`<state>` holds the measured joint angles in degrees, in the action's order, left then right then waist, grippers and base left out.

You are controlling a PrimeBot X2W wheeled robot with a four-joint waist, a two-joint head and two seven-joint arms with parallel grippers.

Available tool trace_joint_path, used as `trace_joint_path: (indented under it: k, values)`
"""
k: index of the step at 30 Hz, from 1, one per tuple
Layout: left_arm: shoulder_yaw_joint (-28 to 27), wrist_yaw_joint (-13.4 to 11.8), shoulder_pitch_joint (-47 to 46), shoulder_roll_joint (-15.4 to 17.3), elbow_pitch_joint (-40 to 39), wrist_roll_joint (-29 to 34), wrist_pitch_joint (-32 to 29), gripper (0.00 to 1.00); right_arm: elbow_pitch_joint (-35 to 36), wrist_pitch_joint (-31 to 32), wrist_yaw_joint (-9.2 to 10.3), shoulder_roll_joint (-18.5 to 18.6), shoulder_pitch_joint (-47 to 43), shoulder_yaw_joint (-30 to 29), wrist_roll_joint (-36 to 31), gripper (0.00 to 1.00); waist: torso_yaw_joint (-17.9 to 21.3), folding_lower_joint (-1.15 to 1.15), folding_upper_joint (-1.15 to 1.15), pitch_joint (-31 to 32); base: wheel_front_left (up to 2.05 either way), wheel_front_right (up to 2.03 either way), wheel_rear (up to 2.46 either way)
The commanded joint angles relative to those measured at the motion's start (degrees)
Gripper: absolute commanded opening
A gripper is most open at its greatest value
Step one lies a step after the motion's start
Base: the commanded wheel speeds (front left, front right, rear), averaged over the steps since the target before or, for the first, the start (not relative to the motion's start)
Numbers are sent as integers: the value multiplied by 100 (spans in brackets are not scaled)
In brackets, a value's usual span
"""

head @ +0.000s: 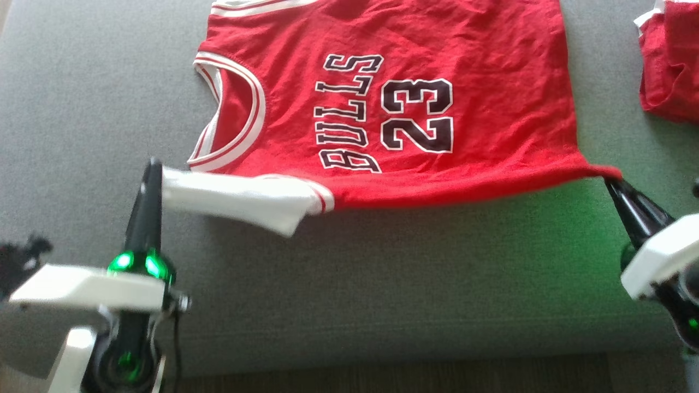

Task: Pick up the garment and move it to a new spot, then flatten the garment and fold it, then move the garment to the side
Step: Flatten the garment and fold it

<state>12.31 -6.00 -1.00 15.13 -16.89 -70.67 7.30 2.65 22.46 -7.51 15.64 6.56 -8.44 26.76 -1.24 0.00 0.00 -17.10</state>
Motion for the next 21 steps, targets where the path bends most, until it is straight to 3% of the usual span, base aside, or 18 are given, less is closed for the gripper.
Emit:
trace_joint_path:
  k: [1, 14, 21]
  values:
    - [-212, 39, -293, 19, -60, 44, 65, 0, 96, -82, 2, 58, 193, 113, -61, 0, 5, 0, 0, -9, 0, 0, 0]
    - [35, 954, -2164, -373, 1948, 350, 433, 0, -1274, -995, 2, 7, 1597, 197, -528, 0, -81, 0, 0, -473, 0, 0, 0]
    - [122, 1225, -2971, -556, 2765, 641, 634, 0, -1691, -1251, 2, 17, 2037, 274, -619, 0, -166, 0, 0, -794, 0, 0, 0]
